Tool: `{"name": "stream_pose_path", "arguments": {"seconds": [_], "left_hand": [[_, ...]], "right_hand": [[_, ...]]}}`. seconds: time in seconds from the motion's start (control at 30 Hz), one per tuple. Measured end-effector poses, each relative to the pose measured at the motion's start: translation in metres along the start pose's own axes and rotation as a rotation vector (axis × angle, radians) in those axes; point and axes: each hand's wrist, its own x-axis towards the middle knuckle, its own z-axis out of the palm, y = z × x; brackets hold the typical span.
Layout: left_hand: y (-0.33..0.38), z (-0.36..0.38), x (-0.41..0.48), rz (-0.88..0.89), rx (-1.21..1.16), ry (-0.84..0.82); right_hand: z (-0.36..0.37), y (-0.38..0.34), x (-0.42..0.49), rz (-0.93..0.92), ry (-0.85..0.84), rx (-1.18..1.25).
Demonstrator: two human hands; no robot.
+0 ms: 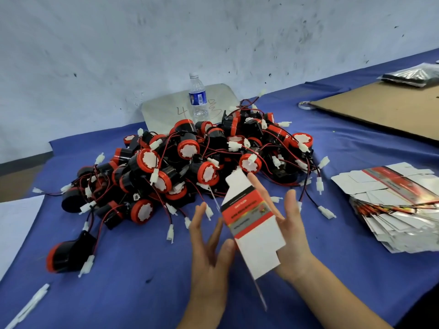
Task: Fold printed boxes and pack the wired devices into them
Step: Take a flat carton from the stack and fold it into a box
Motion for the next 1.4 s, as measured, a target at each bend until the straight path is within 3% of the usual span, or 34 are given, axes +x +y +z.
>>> {"name": "stream_pose_path", "arguments": {"seconds": [0.13,0.27,0.37,0.57,0.77,1.4], "left_hand": [[0.009,0.002,0.002,0.13,0.038,-0.039],[0.003,-0.006,0.003,0.285,0.124,0.037],[-0.002,-0.015,0.008,0.516,0.364,0.083],[-0.005,-0.012,0.005,0.673,0.589,0.018],[0.0,-0.007,0.006,0.608,0.57,0.018],[0.006,-0.004,0.004,0.64,0.582,0.048]], "right_hand": [[-0.001,0.007,0.003,-0.036,-0.038,-0.16],[-0.008,0.016,0.0,-0.104,-0.059,-0.316],[-0.006,0.018,0.004,-0.17,-0.092,-0.419],[0.0,0.018,0.001,-0.144,-0.101,-0.257],[0.002,0.019,0.001,-0.143,-0.033,-0.212],[0.006,0.016,-0.001,-0.178,-0.075,-0.214]]}}
